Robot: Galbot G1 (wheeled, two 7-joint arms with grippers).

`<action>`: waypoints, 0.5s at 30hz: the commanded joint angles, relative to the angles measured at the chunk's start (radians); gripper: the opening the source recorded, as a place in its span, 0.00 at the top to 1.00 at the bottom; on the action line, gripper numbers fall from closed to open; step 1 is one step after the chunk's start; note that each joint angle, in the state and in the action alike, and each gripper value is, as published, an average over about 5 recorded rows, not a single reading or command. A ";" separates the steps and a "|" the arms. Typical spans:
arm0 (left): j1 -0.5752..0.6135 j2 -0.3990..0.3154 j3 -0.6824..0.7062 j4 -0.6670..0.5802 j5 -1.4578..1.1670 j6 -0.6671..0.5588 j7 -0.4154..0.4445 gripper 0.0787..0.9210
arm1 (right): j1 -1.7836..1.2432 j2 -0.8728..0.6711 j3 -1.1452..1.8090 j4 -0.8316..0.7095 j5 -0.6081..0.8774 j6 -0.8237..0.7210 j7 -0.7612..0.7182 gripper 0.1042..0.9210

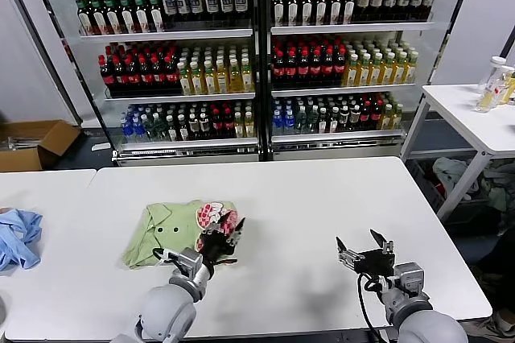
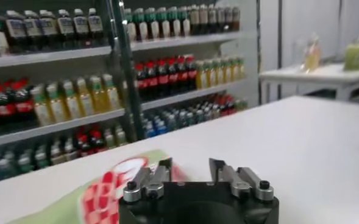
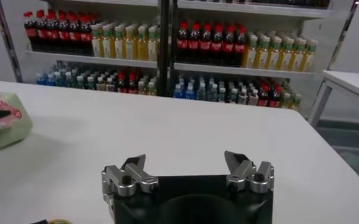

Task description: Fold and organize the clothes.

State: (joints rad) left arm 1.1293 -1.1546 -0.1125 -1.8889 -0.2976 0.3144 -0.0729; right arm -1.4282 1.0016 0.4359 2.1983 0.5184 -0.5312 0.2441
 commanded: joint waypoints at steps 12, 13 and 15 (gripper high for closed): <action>0.219 0.034 -0.401 -0.165 -0.251 -0.142 -0.118 0.16 | 0.470 0.190 -0.471 -0.242 0.120 0.071 0.034 0.12; 0.229 0.035 -0.422 -0.163 -0.249 -0.144 -0.127 0.15 | 0.505 0.219 -0.508 -0.276 0.122 0.081 0.043 0.12; 0.250 0.032 -0.450 -0.161 -0.243 -0.147 -0.141 0.12 | 0.554 0.273 -0.554 -0.336 0.124 0.096 0.060 0.12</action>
State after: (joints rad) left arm 1.2569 -1.1492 -0.2975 -2.0015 -0.4902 0.2178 -0.1285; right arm -1.1973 1.0934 0.2037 2.0827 0.5962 -0.4857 0.2616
